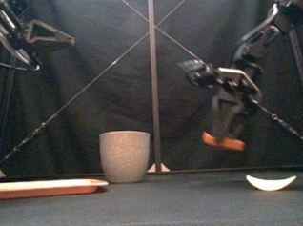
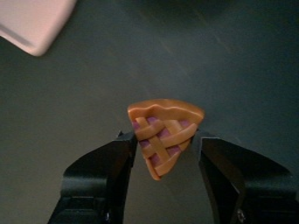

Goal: Pick the pie then place it on the pink plate
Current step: Place pie on the pink plate

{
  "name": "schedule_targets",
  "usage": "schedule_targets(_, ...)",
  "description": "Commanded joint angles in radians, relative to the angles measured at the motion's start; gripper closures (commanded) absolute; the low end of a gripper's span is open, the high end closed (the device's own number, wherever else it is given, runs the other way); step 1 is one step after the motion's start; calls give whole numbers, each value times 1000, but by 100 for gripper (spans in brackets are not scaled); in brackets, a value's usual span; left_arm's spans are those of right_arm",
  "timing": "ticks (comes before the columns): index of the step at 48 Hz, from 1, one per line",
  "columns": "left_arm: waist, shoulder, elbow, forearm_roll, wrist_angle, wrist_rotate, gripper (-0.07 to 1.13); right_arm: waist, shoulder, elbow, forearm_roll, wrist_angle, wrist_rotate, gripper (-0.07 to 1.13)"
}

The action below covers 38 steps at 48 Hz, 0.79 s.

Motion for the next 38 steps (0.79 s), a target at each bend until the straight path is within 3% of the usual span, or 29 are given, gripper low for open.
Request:
schedule_targets(1, 3, 3, -14, 2, -14, 2, 107, 28, 54, -132, -17, -54, 0, 38)
schedule_targets(21, 18, -3, -15, 0, -14, 2, 107, 110, 472, -604, -23, -114, -2, 37)
schedule_targets(31, 20, -11, -6, 5, -8, 3, 107, 135, 566, -704, -18, -117, 2, 35)
schedule_targets(38, 25, -14, 2, 8, -9, 3, 107, 130, 597, -750, -23, -120, -3, 24)
